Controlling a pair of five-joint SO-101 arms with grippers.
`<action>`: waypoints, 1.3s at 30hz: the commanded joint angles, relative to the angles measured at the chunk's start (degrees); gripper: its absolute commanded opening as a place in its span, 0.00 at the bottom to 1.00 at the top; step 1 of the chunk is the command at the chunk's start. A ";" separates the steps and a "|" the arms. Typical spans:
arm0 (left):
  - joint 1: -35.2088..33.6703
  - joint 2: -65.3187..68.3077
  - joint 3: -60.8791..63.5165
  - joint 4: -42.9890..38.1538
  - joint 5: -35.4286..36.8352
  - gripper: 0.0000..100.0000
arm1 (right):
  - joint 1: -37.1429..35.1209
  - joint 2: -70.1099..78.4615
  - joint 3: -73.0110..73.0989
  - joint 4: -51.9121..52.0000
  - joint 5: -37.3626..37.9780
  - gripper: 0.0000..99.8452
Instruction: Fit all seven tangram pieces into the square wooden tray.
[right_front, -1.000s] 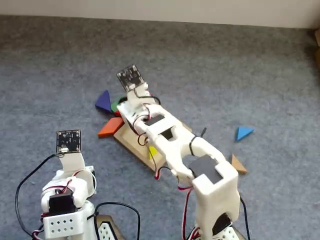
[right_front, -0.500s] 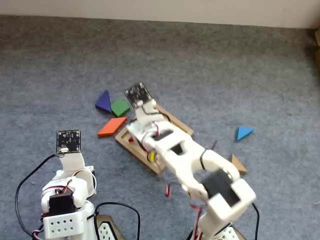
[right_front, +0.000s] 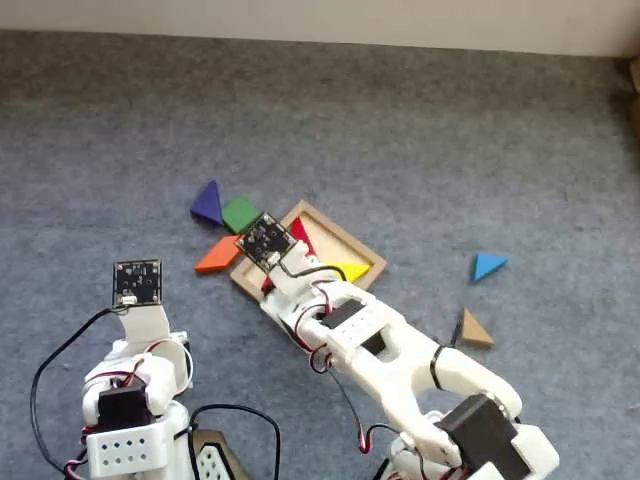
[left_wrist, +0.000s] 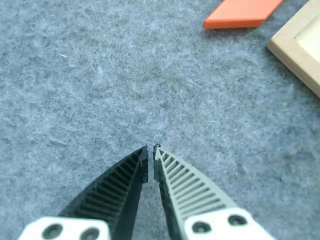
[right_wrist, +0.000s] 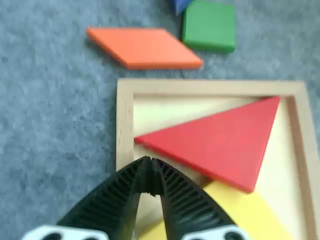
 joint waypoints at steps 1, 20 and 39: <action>-0.40 -1.89 1.10 0.18 0.00 0.04 | 0.57 -2.59 -0.84 9.36 1.05 0.01; -0.40 -1.89 1.10 0.18 0.00 0.04 | -2.24 0.40 -16.84 6.55 0.79 0.01; -0.40 -1.89 1.10 0.18 0.00 0.04 | 2.77 6.11 -12.18 12.70 0.88 0.01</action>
